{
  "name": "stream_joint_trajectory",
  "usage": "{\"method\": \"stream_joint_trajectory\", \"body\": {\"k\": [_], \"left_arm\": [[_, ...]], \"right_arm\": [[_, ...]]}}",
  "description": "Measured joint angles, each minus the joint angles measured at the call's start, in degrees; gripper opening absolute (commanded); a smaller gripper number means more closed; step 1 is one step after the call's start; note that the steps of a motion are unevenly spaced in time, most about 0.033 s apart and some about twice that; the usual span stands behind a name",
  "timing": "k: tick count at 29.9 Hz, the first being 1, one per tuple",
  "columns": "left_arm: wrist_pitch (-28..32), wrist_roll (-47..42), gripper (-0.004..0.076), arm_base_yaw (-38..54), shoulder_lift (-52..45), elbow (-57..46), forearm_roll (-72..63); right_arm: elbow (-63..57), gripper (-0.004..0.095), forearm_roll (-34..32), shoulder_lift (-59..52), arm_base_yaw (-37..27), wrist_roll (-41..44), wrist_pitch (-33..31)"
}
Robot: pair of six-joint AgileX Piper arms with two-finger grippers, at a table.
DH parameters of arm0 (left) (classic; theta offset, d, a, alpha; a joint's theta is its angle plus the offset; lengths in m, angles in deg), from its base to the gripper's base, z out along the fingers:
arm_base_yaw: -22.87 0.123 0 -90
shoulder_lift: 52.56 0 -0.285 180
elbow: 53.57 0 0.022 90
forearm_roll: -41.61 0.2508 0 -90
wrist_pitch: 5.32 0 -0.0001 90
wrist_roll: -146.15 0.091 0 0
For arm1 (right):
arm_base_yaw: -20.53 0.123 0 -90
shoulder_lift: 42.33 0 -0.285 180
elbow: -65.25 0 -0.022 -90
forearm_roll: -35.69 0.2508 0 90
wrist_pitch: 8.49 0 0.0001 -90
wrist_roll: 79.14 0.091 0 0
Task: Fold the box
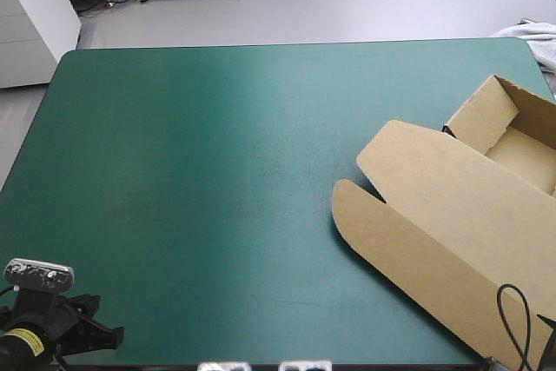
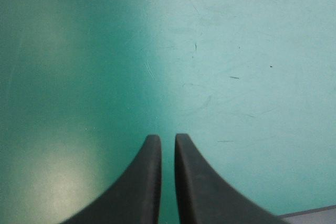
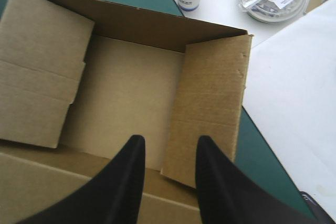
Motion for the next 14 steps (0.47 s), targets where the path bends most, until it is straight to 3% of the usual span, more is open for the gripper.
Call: {"method": "stream_joint_trajectory", "body": {"k": [6,14], "left_arm": [[0.0,0.2,0.0060,0.0,-3.0,0.0,0.0],[1.5,0.2,0.0060,0.0,-7.0,-1.0,0.0]], "right_arm": [[-9.4,0.0092,5.7,-9.5,1.9,-2.1,0.5],[-24.0,-0.0001,6.8,-23.0,15.8,-6.4,1.2]]}}
